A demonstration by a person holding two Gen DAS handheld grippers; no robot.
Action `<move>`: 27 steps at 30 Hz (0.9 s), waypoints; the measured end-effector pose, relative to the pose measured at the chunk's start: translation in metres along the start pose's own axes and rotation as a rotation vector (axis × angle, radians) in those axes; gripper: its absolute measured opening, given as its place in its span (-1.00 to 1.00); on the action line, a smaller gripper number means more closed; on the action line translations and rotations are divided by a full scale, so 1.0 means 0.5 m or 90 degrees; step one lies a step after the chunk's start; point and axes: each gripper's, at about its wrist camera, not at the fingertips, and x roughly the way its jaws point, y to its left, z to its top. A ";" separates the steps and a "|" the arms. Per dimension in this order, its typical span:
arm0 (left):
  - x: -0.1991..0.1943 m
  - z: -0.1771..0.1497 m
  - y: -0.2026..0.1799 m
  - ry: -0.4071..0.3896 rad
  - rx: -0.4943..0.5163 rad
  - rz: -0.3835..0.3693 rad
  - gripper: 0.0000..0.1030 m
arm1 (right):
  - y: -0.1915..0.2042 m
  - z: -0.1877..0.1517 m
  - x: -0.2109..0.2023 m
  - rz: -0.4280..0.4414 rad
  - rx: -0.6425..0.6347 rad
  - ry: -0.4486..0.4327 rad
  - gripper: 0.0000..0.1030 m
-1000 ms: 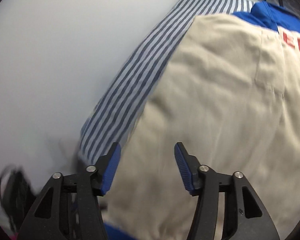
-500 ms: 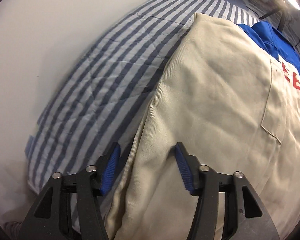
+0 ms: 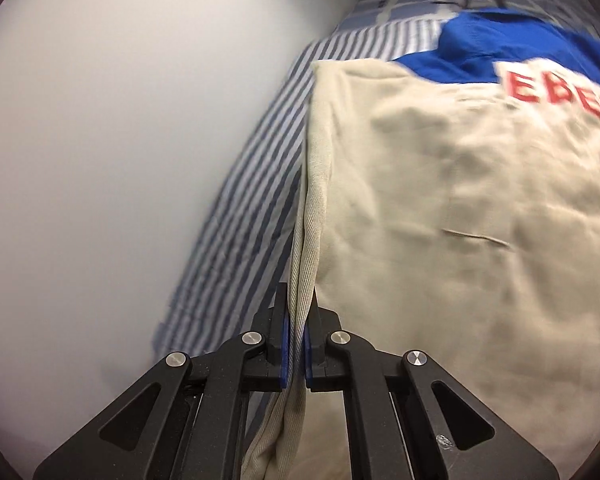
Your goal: Fold large clothes
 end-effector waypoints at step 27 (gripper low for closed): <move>-0.007 0.000 0.016 0.054 -0.019 -0.101 -0.66 | -0.225 -0.139 -0.125 -0.101 0.080 -0.012 -0.78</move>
